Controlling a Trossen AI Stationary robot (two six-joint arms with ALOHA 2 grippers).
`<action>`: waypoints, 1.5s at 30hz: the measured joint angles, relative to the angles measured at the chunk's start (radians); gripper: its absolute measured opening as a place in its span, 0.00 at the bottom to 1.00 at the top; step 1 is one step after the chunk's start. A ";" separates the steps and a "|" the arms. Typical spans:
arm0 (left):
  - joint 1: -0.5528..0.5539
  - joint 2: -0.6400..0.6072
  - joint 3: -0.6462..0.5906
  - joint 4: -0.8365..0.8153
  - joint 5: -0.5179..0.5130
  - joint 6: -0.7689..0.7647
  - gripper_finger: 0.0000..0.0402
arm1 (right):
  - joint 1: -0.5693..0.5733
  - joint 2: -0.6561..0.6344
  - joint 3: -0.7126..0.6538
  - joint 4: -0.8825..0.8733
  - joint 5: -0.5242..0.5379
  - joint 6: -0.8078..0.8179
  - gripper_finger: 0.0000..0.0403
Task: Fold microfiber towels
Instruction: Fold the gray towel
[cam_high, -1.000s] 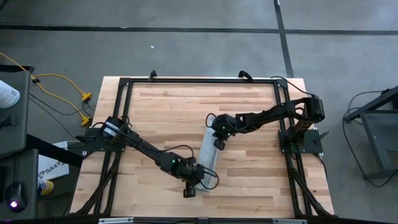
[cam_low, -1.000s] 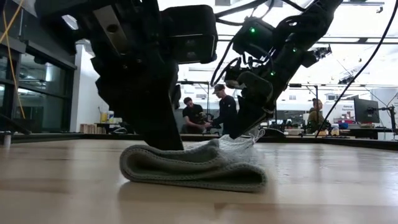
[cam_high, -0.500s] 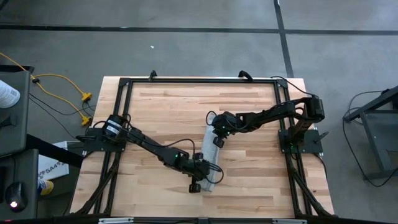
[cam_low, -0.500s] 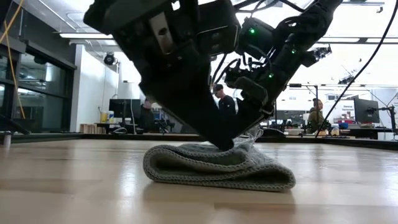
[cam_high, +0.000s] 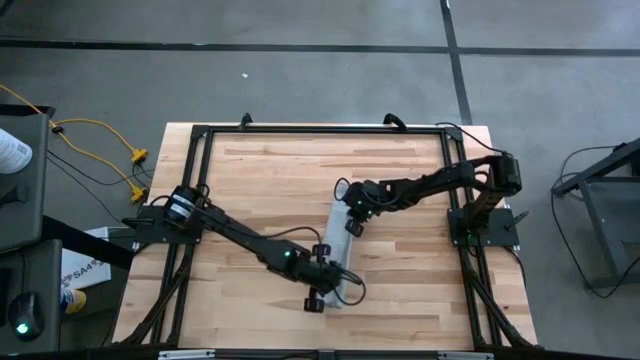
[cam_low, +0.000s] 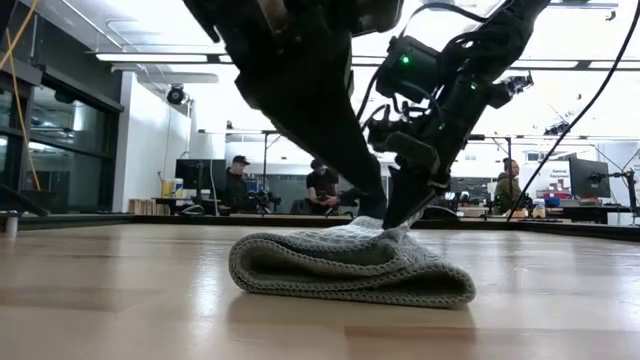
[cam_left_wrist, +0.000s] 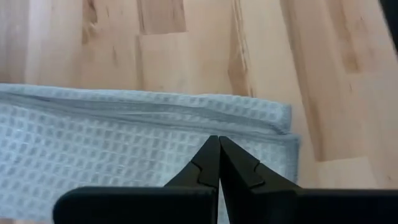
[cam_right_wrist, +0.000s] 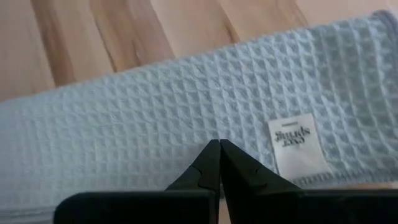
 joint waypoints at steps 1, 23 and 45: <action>-0.002 0.000 0.009 -0.015 -0.004 0.009 0.00 | -0.007 0.000 0.000 0.005 -0.015 -0.009 0.00; -0.005 0.000 0.024 -0.084 -0.022 0.006 0.00 | -0.067 0.156 0.100 0.168 -0.148 -0.120 0.01; 0.045 -0.152 0.023 -0.340 -0.095 0.171 0.00 | -0.080 -0.071 0.153 -0.048 -0.156 -0.134 0.00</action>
